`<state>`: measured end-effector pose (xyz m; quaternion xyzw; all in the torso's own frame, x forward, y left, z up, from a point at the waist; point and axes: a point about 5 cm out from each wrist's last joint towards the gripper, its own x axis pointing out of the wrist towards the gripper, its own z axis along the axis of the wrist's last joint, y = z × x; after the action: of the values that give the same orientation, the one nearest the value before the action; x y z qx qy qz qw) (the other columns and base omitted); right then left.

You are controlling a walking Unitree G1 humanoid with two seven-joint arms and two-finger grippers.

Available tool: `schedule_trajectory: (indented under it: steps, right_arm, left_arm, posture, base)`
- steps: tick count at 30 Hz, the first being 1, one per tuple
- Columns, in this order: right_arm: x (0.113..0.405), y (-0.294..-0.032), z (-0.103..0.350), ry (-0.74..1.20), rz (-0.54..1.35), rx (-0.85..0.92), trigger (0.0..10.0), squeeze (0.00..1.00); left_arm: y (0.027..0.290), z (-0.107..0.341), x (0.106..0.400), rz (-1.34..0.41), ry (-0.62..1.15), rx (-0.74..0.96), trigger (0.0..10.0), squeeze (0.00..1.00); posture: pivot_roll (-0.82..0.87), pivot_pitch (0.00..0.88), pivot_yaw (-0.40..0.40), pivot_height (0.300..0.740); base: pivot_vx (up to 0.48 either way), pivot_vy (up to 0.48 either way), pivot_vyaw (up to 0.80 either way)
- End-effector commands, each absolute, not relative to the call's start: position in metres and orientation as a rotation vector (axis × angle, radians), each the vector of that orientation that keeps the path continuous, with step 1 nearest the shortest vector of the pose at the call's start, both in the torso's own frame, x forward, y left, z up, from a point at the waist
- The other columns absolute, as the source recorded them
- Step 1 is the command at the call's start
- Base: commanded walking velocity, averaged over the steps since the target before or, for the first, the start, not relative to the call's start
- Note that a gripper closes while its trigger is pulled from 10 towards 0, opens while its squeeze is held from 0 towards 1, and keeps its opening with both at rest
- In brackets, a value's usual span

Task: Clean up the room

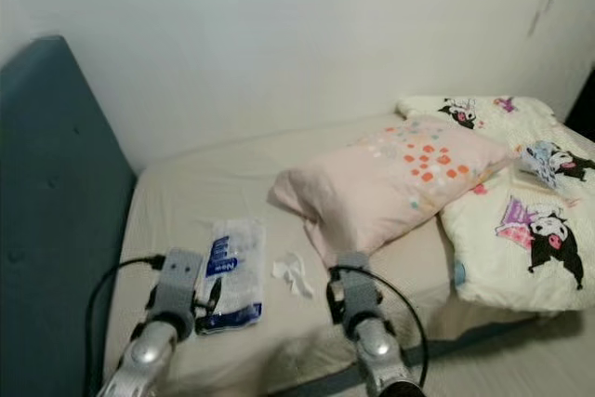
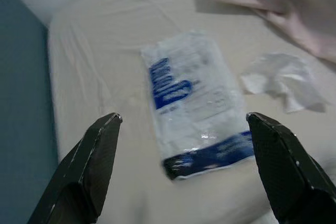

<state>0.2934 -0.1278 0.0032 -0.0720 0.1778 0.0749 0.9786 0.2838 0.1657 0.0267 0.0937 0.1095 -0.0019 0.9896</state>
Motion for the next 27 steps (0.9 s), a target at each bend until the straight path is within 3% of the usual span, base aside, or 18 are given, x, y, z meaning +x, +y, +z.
schedule_trajectory:
  steps: [1, 21, 27]
  right_arm:
    - [0.2935, -0.1287, 0.0030, 0.362, 0.152, -0.146, 10.0, 0.00]
    - [0.2986, -0.1302, 0.0073, 0.360, 0.193, -0.164, 10.0, 0.00]
    - [0.2976, -0.1276, 0.0068, 0.356, 0.203, -0.172, 10.0, 0.00]
  left_arm:
    - [0.1697, 0.0227, 0.2803, 0.015, 0.240, 0.180, 10.0, 0.00]
    - [0.1677, 0.0260, 0.2802, 0.018, 0.209, 0.165, 10.0, 0.00]
    - [0.1673, 0.0265, 0.2808, 0.019, 0.205, 0.162, 10.0, 0.00]
  posture:
    - [0.01, 0.014, 0.010, 0.740]
    - [0.01, 0.018, 0.005, 0.740]
    - [0.01, 0.019, 0.007, 0.740]
  base:
    - [0.000, 0.000, 0.00]
    - [0.000, 0.000, 0.00]
    - [0.000, 0.000, 0.80]
